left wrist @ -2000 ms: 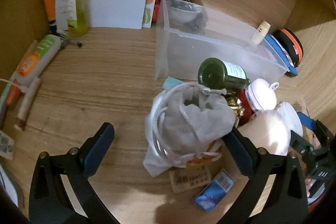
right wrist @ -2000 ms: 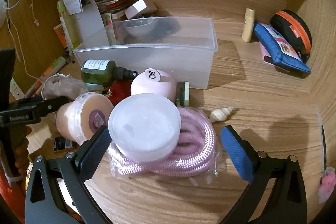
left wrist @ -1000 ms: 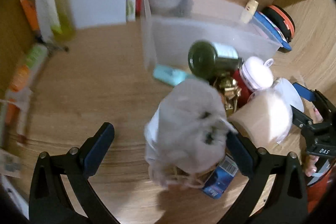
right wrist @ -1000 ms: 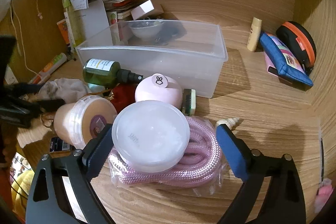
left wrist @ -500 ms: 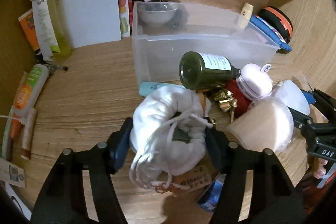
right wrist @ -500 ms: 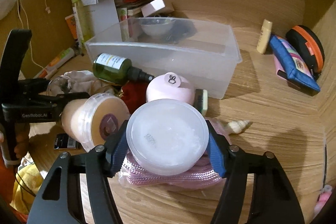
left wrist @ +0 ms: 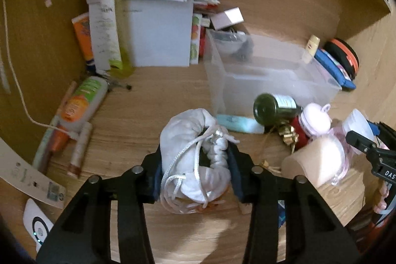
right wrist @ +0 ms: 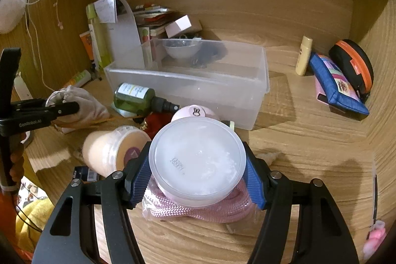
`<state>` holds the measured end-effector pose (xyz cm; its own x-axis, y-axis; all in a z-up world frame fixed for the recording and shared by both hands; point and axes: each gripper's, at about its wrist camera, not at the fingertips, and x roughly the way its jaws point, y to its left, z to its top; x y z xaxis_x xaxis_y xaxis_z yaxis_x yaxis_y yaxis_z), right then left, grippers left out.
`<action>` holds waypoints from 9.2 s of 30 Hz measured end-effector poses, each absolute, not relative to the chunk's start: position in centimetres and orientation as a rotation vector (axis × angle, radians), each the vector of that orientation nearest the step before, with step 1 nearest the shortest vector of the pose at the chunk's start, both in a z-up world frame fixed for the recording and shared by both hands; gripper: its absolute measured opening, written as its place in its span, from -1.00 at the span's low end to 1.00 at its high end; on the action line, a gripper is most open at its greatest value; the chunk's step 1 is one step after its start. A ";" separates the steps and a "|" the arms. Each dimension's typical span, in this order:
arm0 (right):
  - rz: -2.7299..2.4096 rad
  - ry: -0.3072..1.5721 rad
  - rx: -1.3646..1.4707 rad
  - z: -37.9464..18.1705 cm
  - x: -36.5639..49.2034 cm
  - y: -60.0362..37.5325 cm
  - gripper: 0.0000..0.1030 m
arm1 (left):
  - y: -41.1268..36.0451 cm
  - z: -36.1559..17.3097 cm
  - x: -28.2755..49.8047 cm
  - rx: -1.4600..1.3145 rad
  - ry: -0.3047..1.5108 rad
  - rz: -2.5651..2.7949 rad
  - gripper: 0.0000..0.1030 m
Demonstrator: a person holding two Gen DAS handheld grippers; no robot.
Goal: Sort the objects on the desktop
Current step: 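Grasp the white drawstring bag with the left tool while the right tool grasps the white round container, then carry the white bag and white container into the clear box and release both, then withdraw both tools and move toward the beige roll and pink rope bag, then grasp the beige cylindrical roll with the left tool while the right tool grasps the pink rope bag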
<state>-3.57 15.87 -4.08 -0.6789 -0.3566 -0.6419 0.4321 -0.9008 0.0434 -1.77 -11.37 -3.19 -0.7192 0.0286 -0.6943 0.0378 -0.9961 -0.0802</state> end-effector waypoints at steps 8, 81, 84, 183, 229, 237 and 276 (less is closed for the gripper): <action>-2.556 0.158 0.889 -2.3 -4.4 16.2 0.22 | -10.7 -0.9 -2.3 1.072 0.187 -2.970 -0.26; -2.438 0.323 1.081 -3.5 -19.2 8.6 0.22 | -15.2 -3.1 -3.6 1.094 0.495 -2.859 -0.38; -2.435 0.308 1.096 -3.8 -19.6 8.7 0.22 | -14.8 -1.2 -4.5 1.021 0.515 -2.909 -0.38; -2.733 0.280 0.941 -3.0 -2.8 19.6 0.89 | -3.7 -1.9 1.0 1.110 0.072 -3.072 0.95; -2.554 0.165 1.350 -8.2 -3.0 22.4 0.91 | -0.4 -7.4 -2.3 1.426 0.261 -3.027 0.95; -2.581 0.191 1.179 -5.6 -4.8 17.5 0.91 | -0.3 -7.1 -2.9 1.415 0.237 -3.039 0.95; -2.485 0.187 1.299 -8.5 -8.0 21.8 0.17 | 0.7 -6.4 -1.9 1.267 0.184 -3.060 0.27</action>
